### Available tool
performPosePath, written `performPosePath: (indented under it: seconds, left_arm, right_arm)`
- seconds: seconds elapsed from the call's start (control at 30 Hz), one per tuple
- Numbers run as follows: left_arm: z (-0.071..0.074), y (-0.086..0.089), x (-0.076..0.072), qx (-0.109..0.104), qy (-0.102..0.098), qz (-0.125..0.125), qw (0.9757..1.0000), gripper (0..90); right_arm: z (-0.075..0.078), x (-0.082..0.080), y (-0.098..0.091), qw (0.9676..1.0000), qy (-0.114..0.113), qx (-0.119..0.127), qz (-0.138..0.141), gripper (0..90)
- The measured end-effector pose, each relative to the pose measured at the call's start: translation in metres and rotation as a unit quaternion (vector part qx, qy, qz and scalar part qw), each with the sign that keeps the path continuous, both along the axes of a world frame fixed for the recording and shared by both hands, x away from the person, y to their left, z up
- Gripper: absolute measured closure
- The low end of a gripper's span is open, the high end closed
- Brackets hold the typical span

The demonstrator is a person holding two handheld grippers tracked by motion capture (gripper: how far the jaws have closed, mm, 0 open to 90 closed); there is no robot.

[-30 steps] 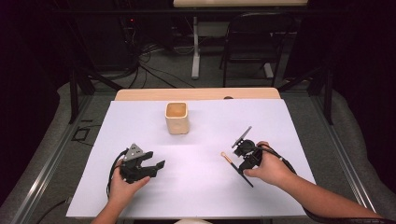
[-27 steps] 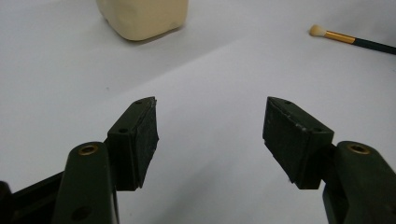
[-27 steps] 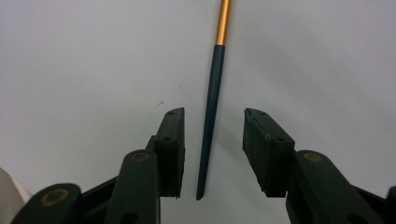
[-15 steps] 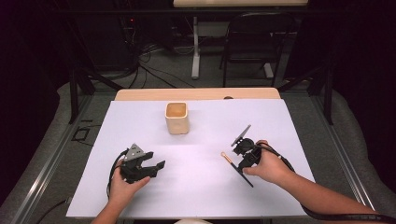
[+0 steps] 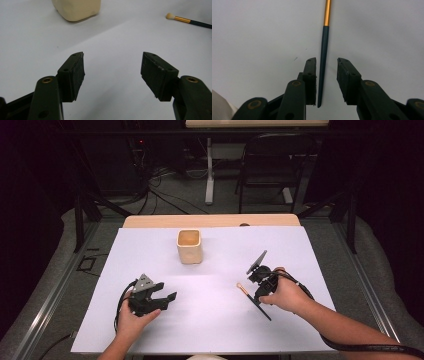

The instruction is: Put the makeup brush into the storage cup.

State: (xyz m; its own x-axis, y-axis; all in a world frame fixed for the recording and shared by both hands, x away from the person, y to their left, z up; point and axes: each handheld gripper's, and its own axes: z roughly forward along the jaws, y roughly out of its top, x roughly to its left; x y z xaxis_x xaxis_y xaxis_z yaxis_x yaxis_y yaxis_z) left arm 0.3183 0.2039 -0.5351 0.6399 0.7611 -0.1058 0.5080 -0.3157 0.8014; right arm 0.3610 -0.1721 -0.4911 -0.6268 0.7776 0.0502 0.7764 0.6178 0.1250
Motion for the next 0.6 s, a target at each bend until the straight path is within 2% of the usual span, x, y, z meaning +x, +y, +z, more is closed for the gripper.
performPosePath:
  seconds: [0.07, 0.23, 0.27, 0.3, 0.37, 0.47, 0.6]
  left_arm:
    - [0.0, 0.0, 0.0, 0.0, 0.0, 0.0, 1.0, 35.1]
    - [0.0, 0.0, 0.0, -0.001, 0.001, 0.001, 1.0, 35.1]
    - [0.0, 0.0, 0.0, 0.002, 0.0, 0.001, 1.0, 35.1]
    - [0.0, 0.0, 0.0, 0.001, 0.001, 0.002, 1.0, 35.0]
    - [0.0, 0.001, 0.0, 0.001, 0.004, 0.0, 1.0, 35.1]
    - [0.0, 0.001, 0.0, 0.001, 0.004, 0.001, 1.0, 35.0]
    - [0.0, 0.001, 0.001, 0.001, 0.004, 0.001, 1.0, 35.0]
  right_arm:
    - [0.0, 0.0, 0.001, 1.0, 0.003, -0.008, 0.001, 69.6]
    - [0.0, 0.0, 0.001, 1.0, 0.003, -0.008, 0.001, 71.4]
    - [-0.007, 0.0, 0.002, 0.9997, 0.013, -0.022, 0.001, 71.4]
    - [-0.011, 0.0, 0.002, 0.9997, 0.018, -0.019, 0.0, 71.6]
    - [-0.012, -0.001, 0.002, 0.9993, 0.021, -0.03, 0.001, 73.0]
    - [-0.017, -0.003, 0.002, 0.9998, 0.015, -0.013, -0.005, 74.7]
    - [-0.018, -0.002, 0.003, 0.9995, 0.02, -0.025, 0.001, 77.3]
